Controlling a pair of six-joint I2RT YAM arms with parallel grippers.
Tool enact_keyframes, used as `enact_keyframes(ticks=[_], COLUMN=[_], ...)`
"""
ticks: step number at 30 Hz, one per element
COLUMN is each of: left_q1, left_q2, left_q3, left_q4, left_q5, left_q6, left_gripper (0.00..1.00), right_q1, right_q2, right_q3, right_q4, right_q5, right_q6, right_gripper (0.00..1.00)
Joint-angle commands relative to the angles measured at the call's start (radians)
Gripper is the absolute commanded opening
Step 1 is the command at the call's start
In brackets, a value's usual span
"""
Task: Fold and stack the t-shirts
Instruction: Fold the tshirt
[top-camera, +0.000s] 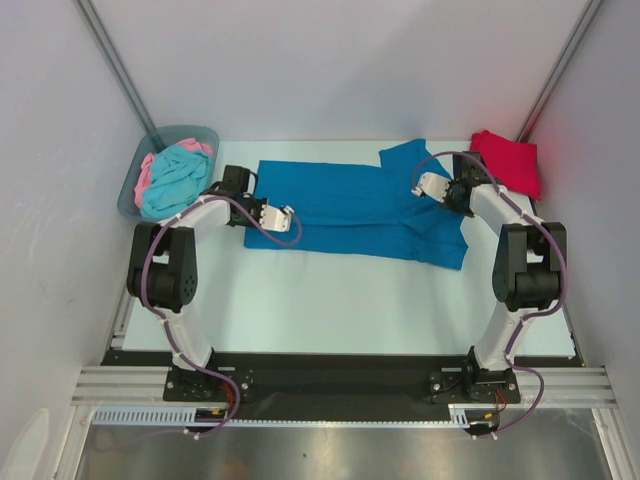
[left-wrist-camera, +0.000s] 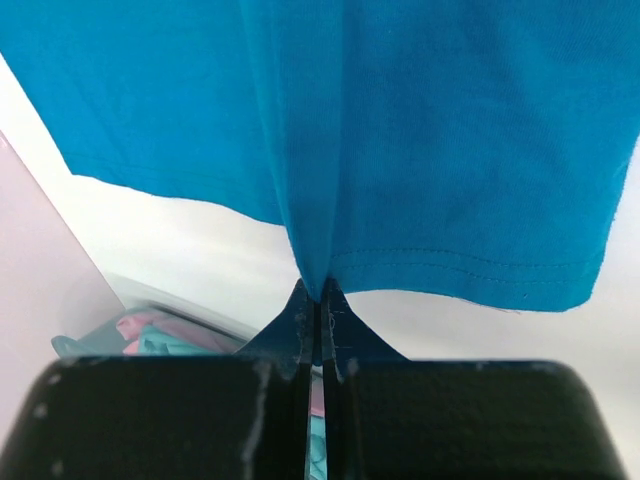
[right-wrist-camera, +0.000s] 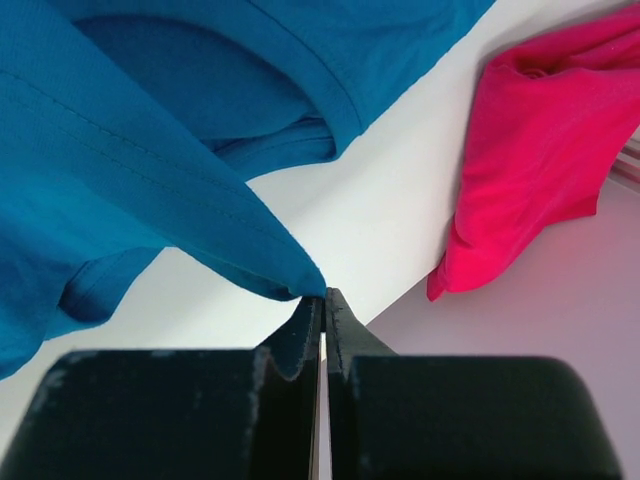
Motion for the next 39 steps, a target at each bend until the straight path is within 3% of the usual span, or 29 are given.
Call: enact_keyframes(ticks=[1, 23, 39], left_q1=[0.018, 0.018, 0.010], left_q2=[0.005, 0.018, 0.025], left_q3=[0.049, 0.046, 0.042], left_q4=[0.013, 0.024, 0.045], left_q5=[-0.010, -0.004, -0.012], left_q6=[0.006, 0.011, 0.003], left_gripper=[0.00, 0.01, 0.00], right_q1=[-0.001, 0.030, 0.070], right_q2=[0.013, 0.102, 0.184], right_q3=[0.051, 0.096, 0.155], right_q4=[0.034, 0.221, 0.242], right_q5=[0.022, 0.076, 0.073], right_q6=[-0.009, -0.035, -0.035], right_gripper=[0.00, 0.00, 0.00])
